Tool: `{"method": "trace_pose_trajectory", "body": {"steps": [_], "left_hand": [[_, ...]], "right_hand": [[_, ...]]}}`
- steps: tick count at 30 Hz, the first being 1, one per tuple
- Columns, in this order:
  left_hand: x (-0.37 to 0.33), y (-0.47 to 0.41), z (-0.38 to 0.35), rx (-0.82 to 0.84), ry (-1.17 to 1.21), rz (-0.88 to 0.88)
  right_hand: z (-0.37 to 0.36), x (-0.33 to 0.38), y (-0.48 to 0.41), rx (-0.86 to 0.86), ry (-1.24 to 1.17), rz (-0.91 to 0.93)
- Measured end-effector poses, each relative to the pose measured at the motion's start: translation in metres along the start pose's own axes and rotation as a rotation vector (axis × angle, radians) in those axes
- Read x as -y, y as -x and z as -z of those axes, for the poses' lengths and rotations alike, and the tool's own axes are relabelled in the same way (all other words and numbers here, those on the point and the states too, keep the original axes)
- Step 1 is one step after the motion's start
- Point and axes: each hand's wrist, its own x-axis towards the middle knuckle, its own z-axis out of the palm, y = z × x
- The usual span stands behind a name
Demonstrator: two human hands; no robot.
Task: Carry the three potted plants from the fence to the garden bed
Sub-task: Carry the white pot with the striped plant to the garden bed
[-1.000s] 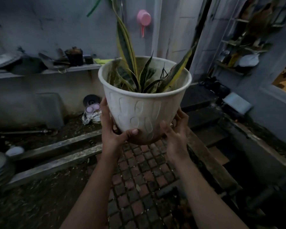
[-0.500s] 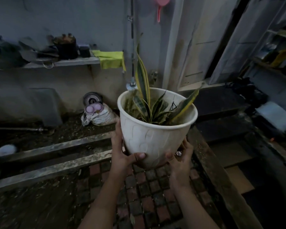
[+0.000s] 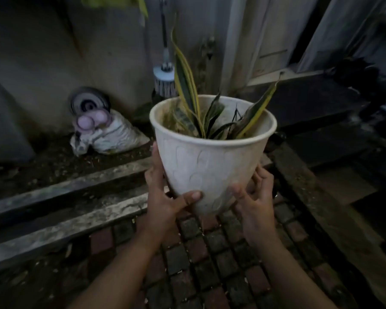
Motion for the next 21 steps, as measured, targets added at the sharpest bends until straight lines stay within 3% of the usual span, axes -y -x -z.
{"method": "trace_pose_trajectory", "body": {"steps": [5, 11, 16, 21], "left_hand": [[0.159, 0.003, -0.013, 0.011, -0.028, -0.023], [0.297, 0.019, -0.032, 0.074, -0.050, -0.034], [0.376, 0.032, -0.042, 0.061, -0.088, -0.025], [0.392, 0.037, -0.052, 0.096, -0.154, 0.015]], "right_hand": [[0.027, -0.163, -0.020, 0.012, -0.001, -0.002], [0.060, -0.314, -0.022, -0.020, -0.015, 0.012], [0.081, -0.392, -0.026, -0.010, -0.002, 0.026], [0.090, -0.413, -0.030, -0.025, -0.023, 0.014]]}}
